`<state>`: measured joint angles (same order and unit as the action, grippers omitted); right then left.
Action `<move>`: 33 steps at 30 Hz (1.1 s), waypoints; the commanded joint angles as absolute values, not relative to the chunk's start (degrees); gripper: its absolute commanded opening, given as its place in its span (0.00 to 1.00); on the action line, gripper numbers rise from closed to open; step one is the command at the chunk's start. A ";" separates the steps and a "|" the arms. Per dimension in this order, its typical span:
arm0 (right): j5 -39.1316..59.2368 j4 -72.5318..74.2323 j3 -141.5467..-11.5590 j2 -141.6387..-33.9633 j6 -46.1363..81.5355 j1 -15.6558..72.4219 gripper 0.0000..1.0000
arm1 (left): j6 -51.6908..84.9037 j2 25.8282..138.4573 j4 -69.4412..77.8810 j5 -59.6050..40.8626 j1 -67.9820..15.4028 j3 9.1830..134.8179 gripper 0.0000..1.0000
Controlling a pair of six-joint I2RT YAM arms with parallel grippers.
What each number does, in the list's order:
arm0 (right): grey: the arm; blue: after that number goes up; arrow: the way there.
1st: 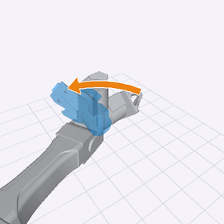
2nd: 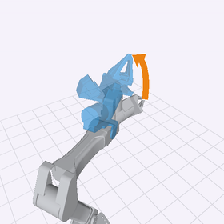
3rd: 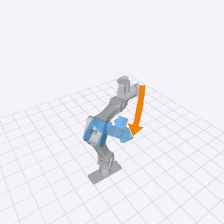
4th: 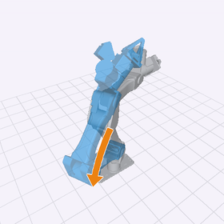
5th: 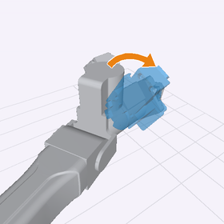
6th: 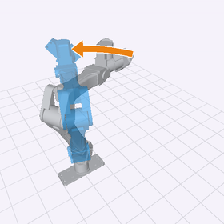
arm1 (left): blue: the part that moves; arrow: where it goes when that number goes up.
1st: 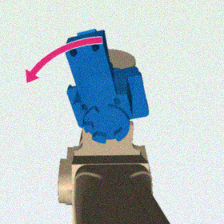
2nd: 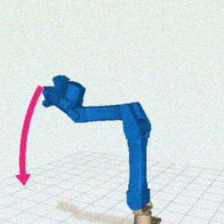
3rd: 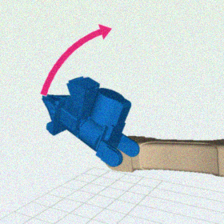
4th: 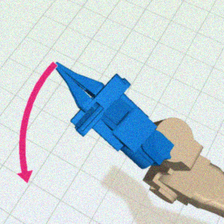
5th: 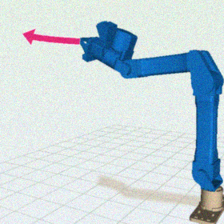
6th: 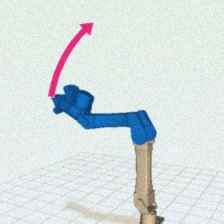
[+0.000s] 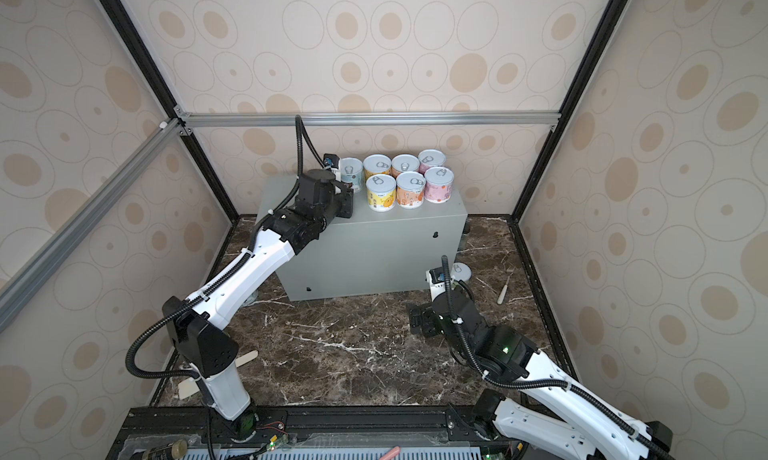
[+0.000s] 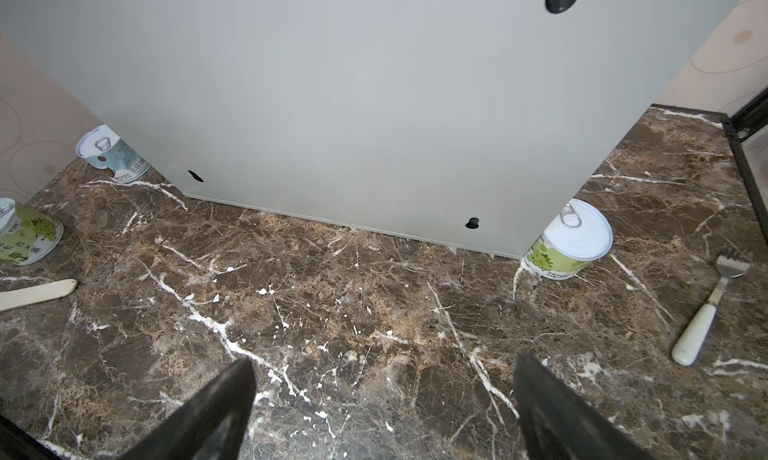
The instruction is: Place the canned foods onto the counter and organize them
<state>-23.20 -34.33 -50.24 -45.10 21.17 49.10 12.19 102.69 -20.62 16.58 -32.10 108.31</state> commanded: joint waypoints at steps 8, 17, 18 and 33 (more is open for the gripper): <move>-23.99 -34.80 -51.73 -45.86 21.18 48.54 0.99 | 12.93 102.03 -19.02 15.56 -31.14 108.46 0.56; -25.14 -36.33 -51.90 -44.99 23.16 47.88 0.99 | 13.77 96.74 -18.73 14.09 -31.20 105.16 0.66; -25.17 -36.73 -51.91 -44.61 23.66 47.66 0.99 | 13.80 95.83 -18.57 13.91 -31.20 104.42 0.68; -28.76 -49.22 -53.53 -40.65 30.37 43.71 0.99 | 13.96 75.01 -17.44 14.67 -31.10 86.46 0.89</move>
<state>-26.02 -44.29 -52.53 -40.80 28.10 44.73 14.09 78.24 -17.85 13.89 -31.57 88.51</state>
